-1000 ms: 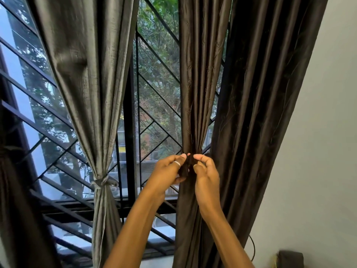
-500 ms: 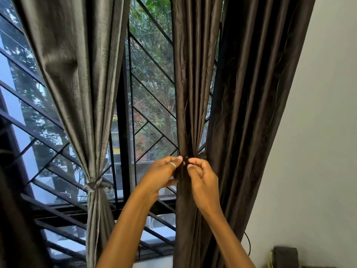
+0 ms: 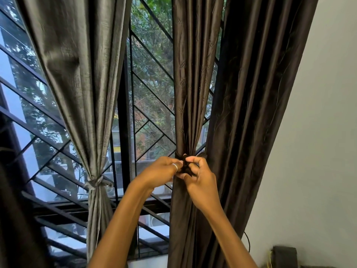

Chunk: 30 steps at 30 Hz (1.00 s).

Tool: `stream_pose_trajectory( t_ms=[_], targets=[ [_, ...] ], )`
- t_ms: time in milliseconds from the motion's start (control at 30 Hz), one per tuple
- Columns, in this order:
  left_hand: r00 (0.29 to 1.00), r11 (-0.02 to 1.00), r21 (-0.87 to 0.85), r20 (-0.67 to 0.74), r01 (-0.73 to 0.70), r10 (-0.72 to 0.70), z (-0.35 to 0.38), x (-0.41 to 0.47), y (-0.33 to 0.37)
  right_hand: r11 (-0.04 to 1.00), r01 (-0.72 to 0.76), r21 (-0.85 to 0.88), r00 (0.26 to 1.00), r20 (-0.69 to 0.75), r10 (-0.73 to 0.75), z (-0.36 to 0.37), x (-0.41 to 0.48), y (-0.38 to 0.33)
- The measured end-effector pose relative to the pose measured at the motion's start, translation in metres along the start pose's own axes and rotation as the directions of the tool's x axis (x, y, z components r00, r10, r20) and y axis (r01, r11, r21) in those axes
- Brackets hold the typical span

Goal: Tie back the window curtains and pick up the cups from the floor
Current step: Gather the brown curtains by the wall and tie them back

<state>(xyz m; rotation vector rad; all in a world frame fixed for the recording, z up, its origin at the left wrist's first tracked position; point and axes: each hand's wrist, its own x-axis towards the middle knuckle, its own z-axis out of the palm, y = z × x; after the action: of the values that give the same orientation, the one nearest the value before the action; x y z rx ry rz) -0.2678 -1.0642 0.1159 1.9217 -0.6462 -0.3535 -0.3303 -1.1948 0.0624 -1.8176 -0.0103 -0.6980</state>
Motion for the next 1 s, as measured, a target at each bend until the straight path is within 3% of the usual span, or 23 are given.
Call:
stream_pose_trajectory(
  t_ms=[133,200,333,400,533,667,800,900,1000],
  targets=[
    [0.947,0.890,0.455,-0.270,-0.032,0.172,-0.008,0.001,-0.002,1.000,-0.019,0.001,0.998,0.052,0.019,0.000,-0.002,-0.001],
    [0.879,0.837,0.541,-0.354,-0.086,0.320,-0.007,-0.005,0.003,0.999,0.002,-0.038,0.998,0.067,0.000,0.001,-0.002,-0.001],
    [0.831,0.773,0.608,-0.324,-0.184,0.452,0.000,-0.006,0.024,0.989,0.065,-0.129,0.993,0.108,-0.051,0.005,-0.002,0.002],
    [0.848,0.716,0.692,-0.325,-0.089,0.419,-0.001,0.003,0.033,0.984,0.091,-0.153,0.989,0.130,-0.071,0.006,-0.003,0.002],
    [0.936,0.585,0.806,-0.270,0.092,0.225,-0.004,0.026,0.049,0.959,0.172,-0.224,0.981,0.131,-0.145,0.008,-0.005,0.003],
    [0.986,0.435,0.892,-0.162,0.126,0.046,-0.005,0.041,0.069,0.948,0.175,-0.266,0.981,0.133,-0.143,0.009,-0.004,0.008],
    [0.999,0.524,0.852,0.018,0.004,-0.037,-0.013,0.052,0.068,0.957,0.172,-0.233,0.983,0.108,-0.150,0.006,-0.005,0.008],
    [0.992,0.627,0.774,0.122,-0.088,-0.012,-0.018,0.053,0.057,0.960,0.194,-0.201,0.981,0.045,-0.189,0.003,-0.006,0.009],
    [0.989,0.727,0.674,0.141,-0.131,0.048,-0.022,0.048,0.049,0.965,0.193,-0.179,0.978,-0.039,-0.203,0.001,-0.004,0.014]
  ],
)
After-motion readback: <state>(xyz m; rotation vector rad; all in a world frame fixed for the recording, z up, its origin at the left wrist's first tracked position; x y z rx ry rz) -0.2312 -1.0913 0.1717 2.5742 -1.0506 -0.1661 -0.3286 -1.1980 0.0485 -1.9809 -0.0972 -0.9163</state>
